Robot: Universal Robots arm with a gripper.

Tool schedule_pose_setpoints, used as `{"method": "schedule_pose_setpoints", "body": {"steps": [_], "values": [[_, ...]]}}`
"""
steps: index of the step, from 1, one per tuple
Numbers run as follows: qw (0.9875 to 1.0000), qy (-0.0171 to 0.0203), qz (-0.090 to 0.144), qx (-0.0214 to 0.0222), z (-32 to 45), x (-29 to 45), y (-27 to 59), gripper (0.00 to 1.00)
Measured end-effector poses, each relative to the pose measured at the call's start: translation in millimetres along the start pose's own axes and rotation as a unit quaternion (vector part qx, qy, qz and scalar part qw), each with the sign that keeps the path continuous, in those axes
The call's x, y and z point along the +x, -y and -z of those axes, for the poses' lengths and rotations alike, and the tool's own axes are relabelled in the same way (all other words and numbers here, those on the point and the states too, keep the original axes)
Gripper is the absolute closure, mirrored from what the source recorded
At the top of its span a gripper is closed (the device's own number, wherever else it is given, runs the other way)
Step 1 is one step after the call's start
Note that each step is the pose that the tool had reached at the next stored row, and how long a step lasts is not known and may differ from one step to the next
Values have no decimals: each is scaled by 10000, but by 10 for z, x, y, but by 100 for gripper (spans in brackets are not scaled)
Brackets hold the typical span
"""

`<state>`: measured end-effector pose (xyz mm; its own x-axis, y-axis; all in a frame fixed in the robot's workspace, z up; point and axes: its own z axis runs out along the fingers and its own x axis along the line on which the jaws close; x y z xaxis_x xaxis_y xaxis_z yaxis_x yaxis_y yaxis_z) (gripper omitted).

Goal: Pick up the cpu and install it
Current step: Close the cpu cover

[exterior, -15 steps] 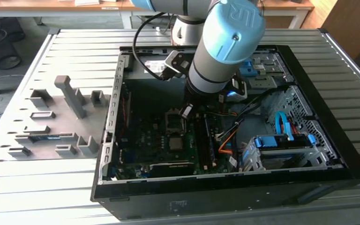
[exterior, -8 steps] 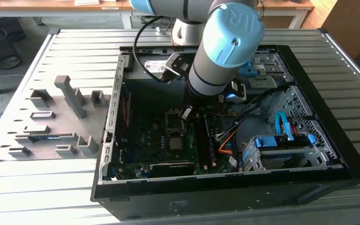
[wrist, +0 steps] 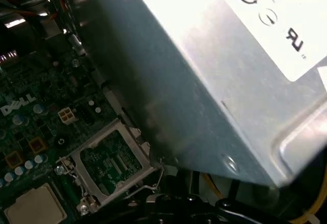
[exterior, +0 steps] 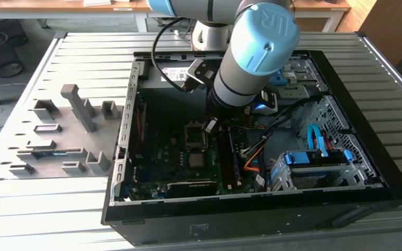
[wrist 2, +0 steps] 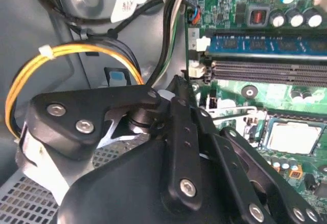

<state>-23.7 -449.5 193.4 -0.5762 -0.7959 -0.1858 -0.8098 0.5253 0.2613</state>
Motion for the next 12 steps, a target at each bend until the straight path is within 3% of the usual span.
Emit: {"method": "schedule_pose_setpoints", "body": {"steps": [9, 12], "values": [[10000, -4, -1, -2, -16, 3, 5, 90], [10000, -2, 0, -2, -24, 37, -42, 90]]}}
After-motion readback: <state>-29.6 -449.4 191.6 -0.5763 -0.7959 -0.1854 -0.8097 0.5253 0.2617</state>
